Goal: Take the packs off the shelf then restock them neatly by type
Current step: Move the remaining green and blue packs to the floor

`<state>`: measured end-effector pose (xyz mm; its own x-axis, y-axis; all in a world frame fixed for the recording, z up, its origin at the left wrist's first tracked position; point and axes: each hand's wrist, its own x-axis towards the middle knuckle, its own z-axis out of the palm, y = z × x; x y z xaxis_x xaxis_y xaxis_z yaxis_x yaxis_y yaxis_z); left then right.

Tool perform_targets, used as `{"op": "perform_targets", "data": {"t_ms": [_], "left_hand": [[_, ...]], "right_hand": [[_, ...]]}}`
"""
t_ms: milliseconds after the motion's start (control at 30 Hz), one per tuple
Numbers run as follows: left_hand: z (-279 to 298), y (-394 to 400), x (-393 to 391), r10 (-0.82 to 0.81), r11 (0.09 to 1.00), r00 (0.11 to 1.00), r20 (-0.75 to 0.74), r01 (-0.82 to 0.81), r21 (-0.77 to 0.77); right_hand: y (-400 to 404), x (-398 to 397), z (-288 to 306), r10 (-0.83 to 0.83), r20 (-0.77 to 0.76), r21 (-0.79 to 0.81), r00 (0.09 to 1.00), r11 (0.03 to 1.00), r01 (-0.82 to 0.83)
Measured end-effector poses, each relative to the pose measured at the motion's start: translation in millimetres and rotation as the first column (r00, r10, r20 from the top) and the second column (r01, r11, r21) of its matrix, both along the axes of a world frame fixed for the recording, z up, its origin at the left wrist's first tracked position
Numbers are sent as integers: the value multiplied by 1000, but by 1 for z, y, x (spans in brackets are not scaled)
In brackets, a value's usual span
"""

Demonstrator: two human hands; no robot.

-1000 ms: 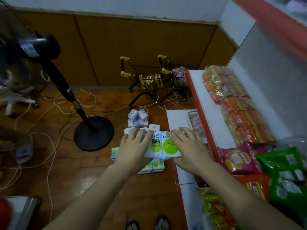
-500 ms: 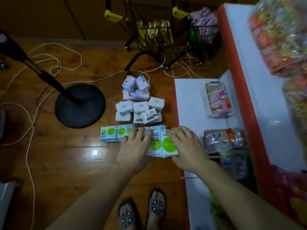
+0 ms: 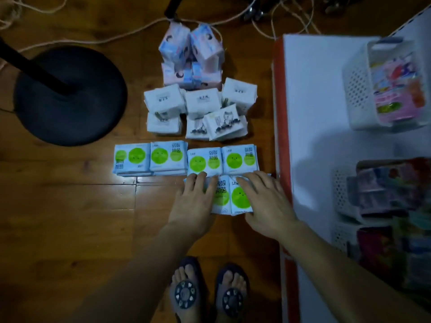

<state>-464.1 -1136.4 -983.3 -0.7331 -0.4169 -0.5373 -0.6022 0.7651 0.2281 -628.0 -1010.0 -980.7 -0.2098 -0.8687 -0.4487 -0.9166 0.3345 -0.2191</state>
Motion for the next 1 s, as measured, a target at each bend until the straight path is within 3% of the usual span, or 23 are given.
{"op": "perform_targets", "data": {"t_ms": [267,500,633,767,1000], "left_hand": [[-107,16,4,47,998,999,-17,-46,46],[-150,28,4,34,999,999,-29,-35,-15],[-159,26,0,57,997,996,-67,-60,-50],[-156,29,1,66,997,998,-15,-66,-27],[-99,33,-1,51,998,999,19,-50,-40]], "right_hand": [[10,3,-97,28,-39,25,999,999,-27],[21,0,-135,23,-59,24,998,999,-22],[17,-2,-145,5,-69,21,998,1000,-3],[19,-2,-144,-14,-93,34,996,999,17],[17,-1,-95,-2,-87,38,996,999,5]]}}
